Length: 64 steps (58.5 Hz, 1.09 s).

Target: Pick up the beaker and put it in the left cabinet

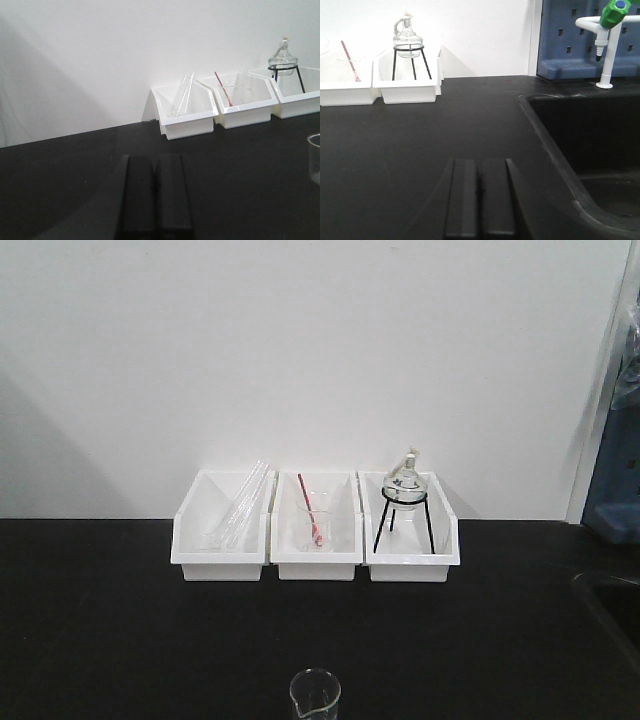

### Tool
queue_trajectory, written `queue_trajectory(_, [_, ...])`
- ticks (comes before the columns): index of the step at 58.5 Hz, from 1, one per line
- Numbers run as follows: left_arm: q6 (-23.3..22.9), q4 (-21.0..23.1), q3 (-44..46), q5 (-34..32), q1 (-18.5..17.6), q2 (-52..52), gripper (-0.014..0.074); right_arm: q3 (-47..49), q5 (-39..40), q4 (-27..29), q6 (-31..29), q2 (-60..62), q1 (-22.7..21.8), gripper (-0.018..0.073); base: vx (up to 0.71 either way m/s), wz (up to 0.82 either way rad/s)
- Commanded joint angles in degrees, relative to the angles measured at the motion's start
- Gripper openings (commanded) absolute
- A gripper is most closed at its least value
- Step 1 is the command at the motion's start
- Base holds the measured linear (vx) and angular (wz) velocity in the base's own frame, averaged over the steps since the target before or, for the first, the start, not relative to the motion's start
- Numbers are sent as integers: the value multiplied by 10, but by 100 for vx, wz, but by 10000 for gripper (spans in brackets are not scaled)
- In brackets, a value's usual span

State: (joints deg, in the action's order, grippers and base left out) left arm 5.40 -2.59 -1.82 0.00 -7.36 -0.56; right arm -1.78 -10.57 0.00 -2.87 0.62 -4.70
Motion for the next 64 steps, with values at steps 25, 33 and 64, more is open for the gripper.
queue_trajectory(25, [-2,2,-9,-43,0,-11,1,-3,49,0,-4,8,-3,-6,0,0])
queue_trajectory(33, [-2,2,-9,-43,0,-11,1,-3,49,0,-4,8,-3,-6,0,0])
queue_trajectory(64, [-2,2,-9,-43,0,-11,1,-3,137,-29,-25,8,-3,-6,0,0])
